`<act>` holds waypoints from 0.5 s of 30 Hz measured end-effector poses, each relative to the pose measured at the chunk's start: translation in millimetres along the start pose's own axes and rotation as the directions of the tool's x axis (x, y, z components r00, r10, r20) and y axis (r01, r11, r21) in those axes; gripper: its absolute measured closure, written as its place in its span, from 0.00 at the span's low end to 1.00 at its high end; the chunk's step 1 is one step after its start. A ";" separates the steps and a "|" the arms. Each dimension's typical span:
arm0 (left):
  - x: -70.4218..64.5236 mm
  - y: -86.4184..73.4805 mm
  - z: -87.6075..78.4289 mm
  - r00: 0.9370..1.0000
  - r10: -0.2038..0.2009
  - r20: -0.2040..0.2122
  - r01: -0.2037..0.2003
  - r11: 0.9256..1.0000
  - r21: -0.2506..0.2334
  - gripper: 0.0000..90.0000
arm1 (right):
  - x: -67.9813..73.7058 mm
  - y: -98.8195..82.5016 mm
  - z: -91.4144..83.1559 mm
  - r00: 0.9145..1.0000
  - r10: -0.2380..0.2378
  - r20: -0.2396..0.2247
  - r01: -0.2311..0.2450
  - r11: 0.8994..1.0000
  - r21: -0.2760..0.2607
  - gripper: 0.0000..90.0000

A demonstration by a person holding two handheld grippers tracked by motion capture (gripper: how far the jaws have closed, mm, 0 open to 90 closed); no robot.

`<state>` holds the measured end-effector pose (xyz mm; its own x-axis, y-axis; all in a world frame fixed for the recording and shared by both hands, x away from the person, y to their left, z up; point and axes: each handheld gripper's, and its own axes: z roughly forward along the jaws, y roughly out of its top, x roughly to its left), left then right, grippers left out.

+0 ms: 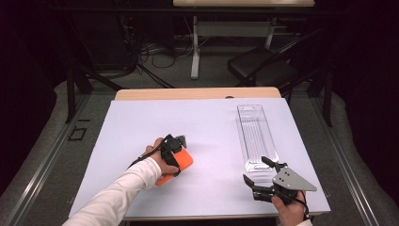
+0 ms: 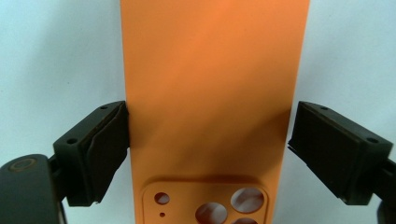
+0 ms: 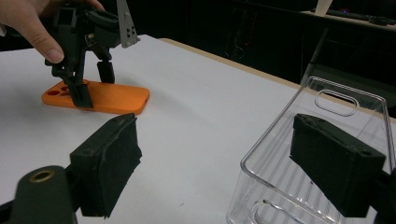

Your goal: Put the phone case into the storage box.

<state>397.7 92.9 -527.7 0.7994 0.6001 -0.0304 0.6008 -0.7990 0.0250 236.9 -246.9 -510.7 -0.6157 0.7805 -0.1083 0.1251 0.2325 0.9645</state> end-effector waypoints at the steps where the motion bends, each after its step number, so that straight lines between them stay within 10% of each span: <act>1: 0.2 0.1 0.5 1.000 0.002 -0.001 -0.002 1.000 0.002 0.13 | -0.1 0.0 0.0 1.000 -0.001 0.000 0.001 1.000 0.000 0.16; 15: 1.8 -1.1 6.2 1.000 -0.016 0.007 0.016 1.000 0.009 0.13 | 0.3 0.1 0.3 1.000 -0.004 -0.002 0.004 1.000 -0.001 0.16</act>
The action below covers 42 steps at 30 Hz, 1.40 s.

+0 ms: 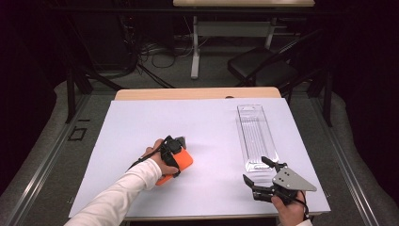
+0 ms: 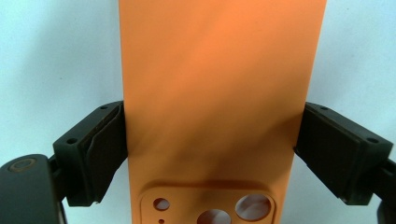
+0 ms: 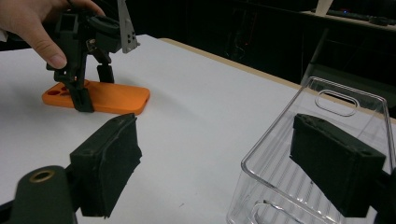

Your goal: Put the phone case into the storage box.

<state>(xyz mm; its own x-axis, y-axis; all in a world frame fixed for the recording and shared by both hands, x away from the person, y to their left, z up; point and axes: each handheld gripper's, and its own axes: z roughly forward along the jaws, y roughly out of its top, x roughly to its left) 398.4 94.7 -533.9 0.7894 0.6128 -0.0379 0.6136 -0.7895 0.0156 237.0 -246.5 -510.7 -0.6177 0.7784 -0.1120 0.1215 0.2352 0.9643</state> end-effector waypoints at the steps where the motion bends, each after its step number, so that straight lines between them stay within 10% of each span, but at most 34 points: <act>1: -0.2 -0.1 0.3 1.000 -0.005 -0.001 0.005 1.000 -0.004 0.13 | 0.1 0.0 -0.1 1.000 0.000 0.000 0.000 1.000 0.000 0.16; 32: 3.0 -2.6 -2.9 0.999 -0.019 0.027 0.019 1.000 0.008 0.17 | 0.2 -0.3 0.2 1.000 0.000 0.002 0.000 1.000 0.011 0.16; 42: 4.3 -7.4 -28.9 1.000 0.000 0.027 0.001 1.000 -0.008 0.18 | 5.3 0.4 4.4 1.000 -0.024 -0.005 0.025 0.999 0.027 0.16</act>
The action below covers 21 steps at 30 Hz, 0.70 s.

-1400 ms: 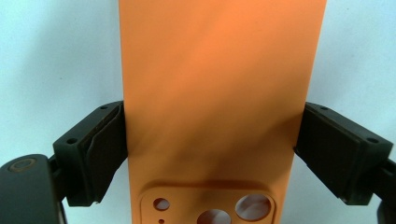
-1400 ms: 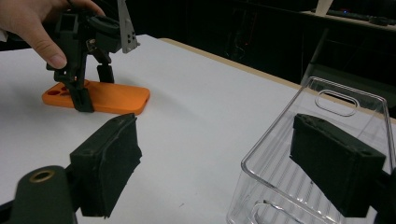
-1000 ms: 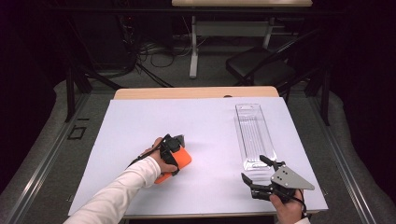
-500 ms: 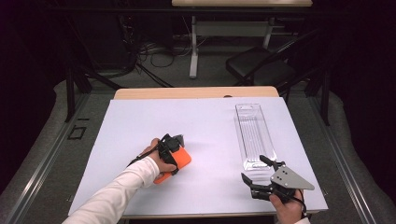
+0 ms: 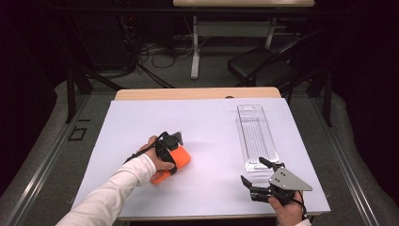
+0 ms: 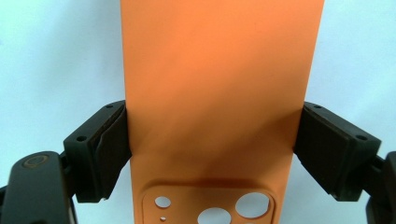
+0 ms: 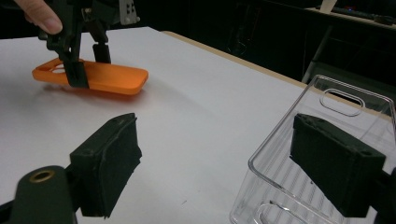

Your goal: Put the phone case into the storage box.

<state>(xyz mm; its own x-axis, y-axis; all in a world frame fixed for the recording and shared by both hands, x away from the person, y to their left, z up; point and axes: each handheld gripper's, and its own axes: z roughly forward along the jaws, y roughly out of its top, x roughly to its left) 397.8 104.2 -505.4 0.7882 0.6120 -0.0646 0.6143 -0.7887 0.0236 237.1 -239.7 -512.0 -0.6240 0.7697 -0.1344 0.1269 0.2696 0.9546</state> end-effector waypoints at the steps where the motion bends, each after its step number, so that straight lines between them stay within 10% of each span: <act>1: -0.6 -0.4 -3.3 1.000 0.003 0.000 -0.003 1.000 -0.005 0.18 | 0.4 0.3 0.1 1.000 -0.005 -0.001 0.005 1.000 0.004 0.16; 21: -16.0 15.8 -44.5 0.988 0.156 -0.015 -0.156 0.988 -0.003 0.18 | 8.2 11.2 6.8 0.996 -0.084 -0.002 0.084 0.996 0.039 0.16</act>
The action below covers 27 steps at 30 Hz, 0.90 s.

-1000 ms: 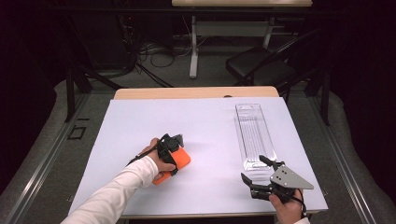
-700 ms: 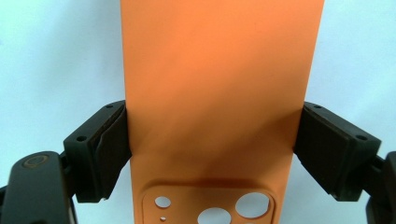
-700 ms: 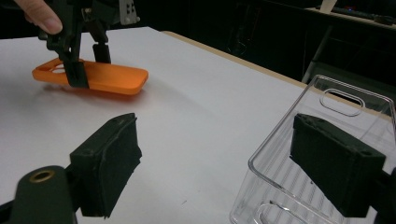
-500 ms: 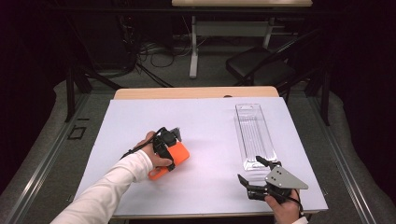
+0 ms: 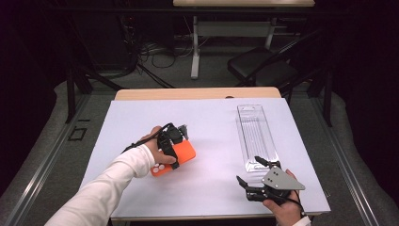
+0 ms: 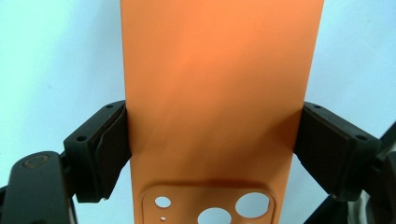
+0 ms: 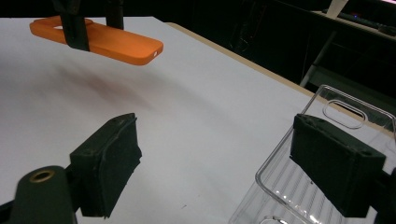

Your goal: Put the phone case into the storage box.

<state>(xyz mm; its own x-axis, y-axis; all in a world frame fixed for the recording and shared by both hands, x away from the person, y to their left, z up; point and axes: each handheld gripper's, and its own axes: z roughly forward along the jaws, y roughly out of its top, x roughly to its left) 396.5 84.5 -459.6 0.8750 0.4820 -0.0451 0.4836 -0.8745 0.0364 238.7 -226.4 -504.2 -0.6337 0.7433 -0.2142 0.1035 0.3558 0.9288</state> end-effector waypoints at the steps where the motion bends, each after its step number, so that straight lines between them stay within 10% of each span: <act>1: -0.6 2.0 -2.5 1.000 0.008 0.002 -0.008 1.000 0.001 0.18 | 0.0 0.8 0.5 1.000 -0.010 0.003 0.010 1.000 0.002 0.16; 18: -11.4 28.9 -19.9 0.993 0.114 -0.004 -0.114 0.993 0.021 0.18 | 7.1 16.1 13.6 0.979 -0.192 0.063 0.188 0.980 0.063 0.17; 27: -19.7 36.5 -26.5 0.990 0.139 -0.008 -0.139 0.990 0.022 0.18 | 12.7 26.8 26.4 0.948 -0.316 0.027 0.313 0.946 0.082 0.17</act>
<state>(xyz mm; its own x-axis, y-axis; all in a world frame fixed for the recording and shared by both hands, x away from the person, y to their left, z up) 397.5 44.5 -430.9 0.9340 0.3558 -0.0321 0.3565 -0.9341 0.0208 253.6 -192.5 -490.0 -0.6131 0.6076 -0.5049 -0.0380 0.6157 0.7870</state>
